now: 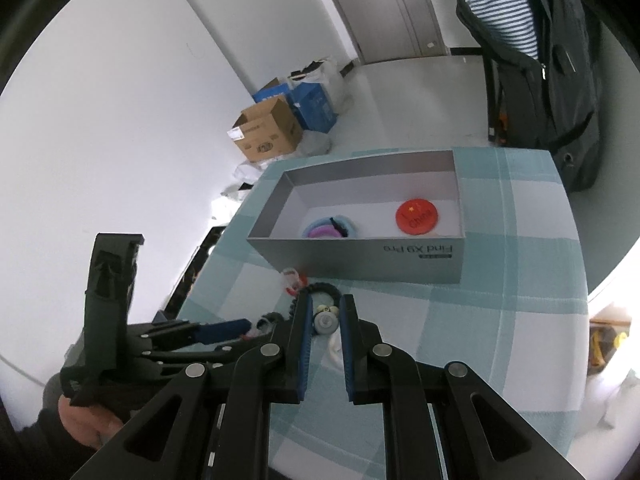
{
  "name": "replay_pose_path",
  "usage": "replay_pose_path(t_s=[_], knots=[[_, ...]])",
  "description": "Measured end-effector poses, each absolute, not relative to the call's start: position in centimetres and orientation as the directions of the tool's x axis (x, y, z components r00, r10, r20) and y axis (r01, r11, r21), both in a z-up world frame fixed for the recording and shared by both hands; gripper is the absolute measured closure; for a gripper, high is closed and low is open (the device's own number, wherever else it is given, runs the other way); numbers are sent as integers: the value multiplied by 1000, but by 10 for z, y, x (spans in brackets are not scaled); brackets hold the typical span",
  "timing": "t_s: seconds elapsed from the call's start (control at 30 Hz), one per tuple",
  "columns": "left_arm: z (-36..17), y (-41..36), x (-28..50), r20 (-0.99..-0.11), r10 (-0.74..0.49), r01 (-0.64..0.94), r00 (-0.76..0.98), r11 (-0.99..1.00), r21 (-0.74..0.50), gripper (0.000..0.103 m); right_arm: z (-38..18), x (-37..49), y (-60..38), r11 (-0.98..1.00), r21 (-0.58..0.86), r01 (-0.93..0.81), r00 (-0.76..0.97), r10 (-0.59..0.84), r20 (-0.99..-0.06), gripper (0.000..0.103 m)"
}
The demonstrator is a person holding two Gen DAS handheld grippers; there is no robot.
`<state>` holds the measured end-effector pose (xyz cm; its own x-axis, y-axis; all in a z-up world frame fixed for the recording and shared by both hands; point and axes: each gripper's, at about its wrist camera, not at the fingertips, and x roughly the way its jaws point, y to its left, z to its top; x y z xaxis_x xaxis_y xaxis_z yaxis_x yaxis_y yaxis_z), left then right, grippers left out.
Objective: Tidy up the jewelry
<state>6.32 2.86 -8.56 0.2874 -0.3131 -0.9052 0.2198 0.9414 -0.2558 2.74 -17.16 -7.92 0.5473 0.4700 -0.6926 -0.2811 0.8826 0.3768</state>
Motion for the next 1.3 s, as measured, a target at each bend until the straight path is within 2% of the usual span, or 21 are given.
replay_pose_path(t_s=[0.07,0.1,0.27,0.33,0.5,0.57,0.6,0.67,0.7,0.77,0.9,1.3], knots=[[-84,23,59,-912,-288,248,293,944,-218,60,-79,27,-172,881,378,-284,547,472,-691,90],[-85,19,56,-918,-254,261,303,949,-176,56,-79,27,-171,881,378,-285,546,473,-691,90],[-92,1,45,-917,-134,345,377,938,4,53,-78,24,-169,879,376,-293,546,477,-689,90],[-91,4,44,-919,-167,350,357,936,-34,64,-77,23,-168,880,372,-295,549,474,-688,90],[-63,22,44,-857,-322,329,402,925,-193,64,-75,23,-168,878,377,-296,552,479,-682,90],[-44,32,42,-797,-411,324,442,902,-286,64,-75,22,-168,876,381,-296,552,482,-680,90],[-31,41,39,-739,-485,328,468,872,-364,64,-75,22,-168,875,381,-297,551,483,-680,91],[-24,39,41,-690,-524,323,500,852,-413,61,-74,22,-167,873,384,-300,550,487,-679,90],[-27,40,43,-693,-511,312,508,859,-405,56,-74,22,-167,873,382,-302,551,487,-678,90],[-51,38,55,-762,-480,262,435,877,-403,56,-75,22,-167,875,380,-299,549,484,-682,90],[-84,27,64,-832,-458,199,314,888,-414,56,-77,24,-169,879,382,-285,548,476,-688,90],[-81,10,64,-850,-355,265,390,927,-266,56,-77,23,-167,877,382,-290,546,480,-687,90]])
